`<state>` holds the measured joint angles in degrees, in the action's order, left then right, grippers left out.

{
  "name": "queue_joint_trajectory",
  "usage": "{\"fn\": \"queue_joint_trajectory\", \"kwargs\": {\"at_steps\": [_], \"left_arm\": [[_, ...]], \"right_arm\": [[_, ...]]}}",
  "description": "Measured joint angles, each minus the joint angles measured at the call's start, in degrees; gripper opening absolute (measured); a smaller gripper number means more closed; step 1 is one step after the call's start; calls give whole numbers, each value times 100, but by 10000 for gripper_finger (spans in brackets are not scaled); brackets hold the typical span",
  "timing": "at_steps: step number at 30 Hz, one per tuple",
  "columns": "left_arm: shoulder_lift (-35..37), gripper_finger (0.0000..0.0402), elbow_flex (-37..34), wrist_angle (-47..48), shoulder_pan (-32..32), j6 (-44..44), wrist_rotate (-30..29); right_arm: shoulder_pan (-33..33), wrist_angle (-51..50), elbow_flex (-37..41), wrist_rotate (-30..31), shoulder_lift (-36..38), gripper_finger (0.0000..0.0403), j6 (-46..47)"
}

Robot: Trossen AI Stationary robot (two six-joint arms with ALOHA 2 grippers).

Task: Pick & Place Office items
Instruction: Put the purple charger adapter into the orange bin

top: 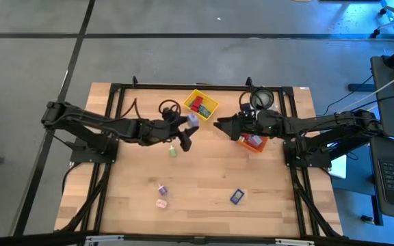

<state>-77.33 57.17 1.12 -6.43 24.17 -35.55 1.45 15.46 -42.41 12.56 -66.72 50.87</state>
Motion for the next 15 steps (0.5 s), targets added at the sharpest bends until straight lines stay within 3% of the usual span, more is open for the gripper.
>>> {"fn": "queue_joint_trajectory", "kwargs": {"at_steps": [8,15], "left_arm": [[-477,215,0,-661,298,256,237],[-785,215,0,-1547,537,719,1717]], "right_arm": [[0,-3,-18,-12,-167,313,288],[26,-5,-477,-179,-463,313,-1105]]}}
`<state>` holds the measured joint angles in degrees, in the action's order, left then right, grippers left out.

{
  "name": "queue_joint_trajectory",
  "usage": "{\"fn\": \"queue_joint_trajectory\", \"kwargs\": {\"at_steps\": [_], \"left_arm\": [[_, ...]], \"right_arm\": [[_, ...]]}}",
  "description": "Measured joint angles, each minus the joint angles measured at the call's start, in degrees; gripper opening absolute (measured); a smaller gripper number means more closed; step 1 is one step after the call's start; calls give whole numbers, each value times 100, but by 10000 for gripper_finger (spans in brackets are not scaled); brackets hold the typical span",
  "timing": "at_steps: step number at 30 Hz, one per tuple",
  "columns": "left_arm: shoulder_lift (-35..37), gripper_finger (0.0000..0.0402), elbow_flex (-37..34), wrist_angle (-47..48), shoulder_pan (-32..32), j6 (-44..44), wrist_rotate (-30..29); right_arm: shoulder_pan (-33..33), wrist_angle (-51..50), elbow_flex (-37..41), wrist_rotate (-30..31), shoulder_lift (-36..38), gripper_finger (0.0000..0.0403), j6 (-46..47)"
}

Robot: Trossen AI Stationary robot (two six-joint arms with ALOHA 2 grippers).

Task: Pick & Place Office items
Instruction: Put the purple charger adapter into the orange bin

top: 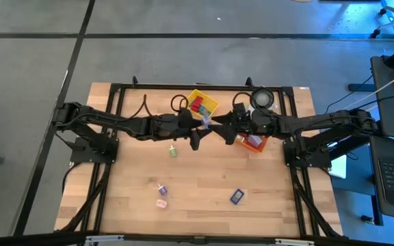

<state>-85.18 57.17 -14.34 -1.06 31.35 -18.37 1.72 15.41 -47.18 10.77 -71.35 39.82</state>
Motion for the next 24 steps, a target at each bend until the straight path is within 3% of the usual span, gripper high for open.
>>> {"fn": "queue_joint_trajectory", "kwargs": {"at_steps": [6,24], "left_arm": [[-3,215,-2,-242,56,315,793],[-1,215,-4,-1016,-51,-630,1262]], "right_arm": [[42,-28,-102,-130,-22,313,-1325],[59,585,-104,-1299,-118,313,-2078]]}}
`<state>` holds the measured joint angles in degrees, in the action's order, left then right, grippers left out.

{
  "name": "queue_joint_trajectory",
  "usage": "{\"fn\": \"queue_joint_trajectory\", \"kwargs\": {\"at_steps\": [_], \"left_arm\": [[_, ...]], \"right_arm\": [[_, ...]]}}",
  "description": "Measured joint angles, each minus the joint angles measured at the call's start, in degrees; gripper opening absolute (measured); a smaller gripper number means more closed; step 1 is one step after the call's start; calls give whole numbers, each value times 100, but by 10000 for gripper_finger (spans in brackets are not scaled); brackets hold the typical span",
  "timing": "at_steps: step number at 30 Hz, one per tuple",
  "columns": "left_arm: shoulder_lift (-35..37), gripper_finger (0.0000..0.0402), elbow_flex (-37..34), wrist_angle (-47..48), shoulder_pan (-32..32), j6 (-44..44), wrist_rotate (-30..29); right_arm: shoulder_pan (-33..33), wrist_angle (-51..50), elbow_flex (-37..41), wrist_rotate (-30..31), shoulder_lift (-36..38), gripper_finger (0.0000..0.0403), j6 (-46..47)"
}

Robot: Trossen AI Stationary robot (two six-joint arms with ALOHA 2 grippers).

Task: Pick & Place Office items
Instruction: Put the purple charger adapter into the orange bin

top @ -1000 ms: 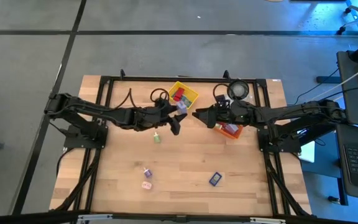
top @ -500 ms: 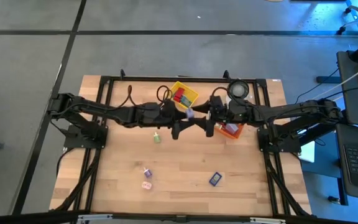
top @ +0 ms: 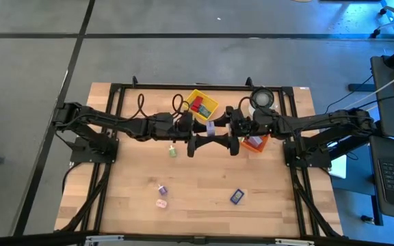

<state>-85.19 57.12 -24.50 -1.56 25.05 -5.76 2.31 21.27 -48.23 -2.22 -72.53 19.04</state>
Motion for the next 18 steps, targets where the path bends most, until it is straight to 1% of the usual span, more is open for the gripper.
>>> {"fn": "queue_joint_trajectory", "kwargs": {"at_steps": [3,6,10,15,18], "left_arm": [[-4,215,-2,-143,0,-194,-8],[-4,215,-7,-140,0,-288,-31],[-4,215,-4,-166,0,-310,-28],[-2,215,0,-163,-1,-360,-21],[0,215,0,-152,-1,-369,-31]], "right_arm": [[4,77,-2,-24,-34,312,181],[4,121,-2,-74,-48,301,225],[0,198,0,-124,-52,271,237],[-2,215,2,-132,-55,216,261],[-2,215,4,-144,-55,211,261]]}}
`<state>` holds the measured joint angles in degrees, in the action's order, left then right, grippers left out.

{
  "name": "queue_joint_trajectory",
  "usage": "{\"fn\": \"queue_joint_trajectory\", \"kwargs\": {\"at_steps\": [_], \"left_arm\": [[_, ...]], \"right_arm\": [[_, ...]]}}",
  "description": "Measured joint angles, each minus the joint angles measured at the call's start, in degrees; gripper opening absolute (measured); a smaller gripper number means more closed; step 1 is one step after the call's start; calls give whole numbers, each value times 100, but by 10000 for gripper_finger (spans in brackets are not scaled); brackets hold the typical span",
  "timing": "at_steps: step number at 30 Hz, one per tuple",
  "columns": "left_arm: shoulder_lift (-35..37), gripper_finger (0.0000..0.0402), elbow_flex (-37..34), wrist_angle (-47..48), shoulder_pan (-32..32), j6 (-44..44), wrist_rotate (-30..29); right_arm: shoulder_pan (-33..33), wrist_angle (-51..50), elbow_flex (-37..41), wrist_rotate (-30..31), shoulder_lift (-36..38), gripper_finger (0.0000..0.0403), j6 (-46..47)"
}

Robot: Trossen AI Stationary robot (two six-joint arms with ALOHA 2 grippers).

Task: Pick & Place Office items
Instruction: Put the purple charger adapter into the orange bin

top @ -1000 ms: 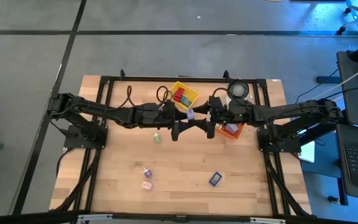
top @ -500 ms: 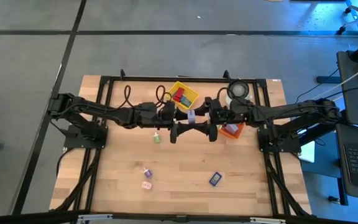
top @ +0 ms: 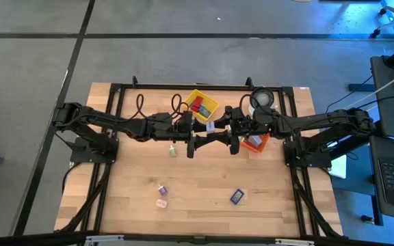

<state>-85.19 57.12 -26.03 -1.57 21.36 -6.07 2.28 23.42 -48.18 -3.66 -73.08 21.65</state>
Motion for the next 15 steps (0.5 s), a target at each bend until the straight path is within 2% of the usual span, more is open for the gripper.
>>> {"fn": "queue_joint_trajectory", "kwargs": {"at_steps": [5,15], "left_arm": [[0,230,0,-2,1,-126,-14],[-1,296,2,103,74,171,-7]], "right_arm": [[2,5,0,0,0,211,-5],[-51,-159,-2,-177,2,211,28]]}}
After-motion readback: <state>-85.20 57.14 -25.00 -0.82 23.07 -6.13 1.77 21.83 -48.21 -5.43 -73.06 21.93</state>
